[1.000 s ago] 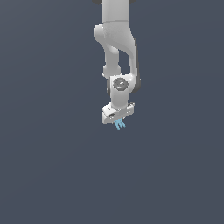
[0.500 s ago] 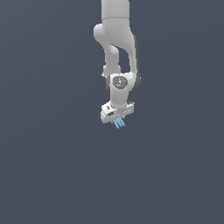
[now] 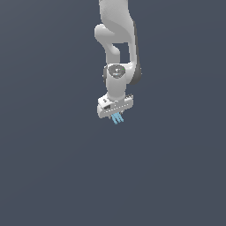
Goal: Pick up the object and move it to a goal position.
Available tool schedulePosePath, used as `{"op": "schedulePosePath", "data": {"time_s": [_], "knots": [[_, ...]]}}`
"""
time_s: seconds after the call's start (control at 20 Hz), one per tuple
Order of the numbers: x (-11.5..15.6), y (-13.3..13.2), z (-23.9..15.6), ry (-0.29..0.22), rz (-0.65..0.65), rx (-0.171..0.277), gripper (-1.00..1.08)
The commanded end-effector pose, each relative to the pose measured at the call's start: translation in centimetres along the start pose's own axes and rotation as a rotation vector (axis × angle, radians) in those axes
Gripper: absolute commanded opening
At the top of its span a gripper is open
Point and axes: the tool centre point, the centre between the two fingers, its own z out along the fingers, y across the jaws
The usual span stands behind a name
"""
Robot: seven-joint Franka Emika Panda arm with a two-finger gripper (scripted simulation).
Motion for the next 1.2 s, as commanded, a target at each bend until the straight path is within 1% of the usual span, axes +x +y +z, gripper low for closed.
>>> {"op": "schedulePosePath", "data": {"time_s": [0.0, 1.15], "knots": [[-0.4, 0.6, -2.1, 0.001, 0.000, 0.000, -1.00], [-4.7, 7.5, -25.2, 0.002, 0.000, 0.003, -1.00]]}}
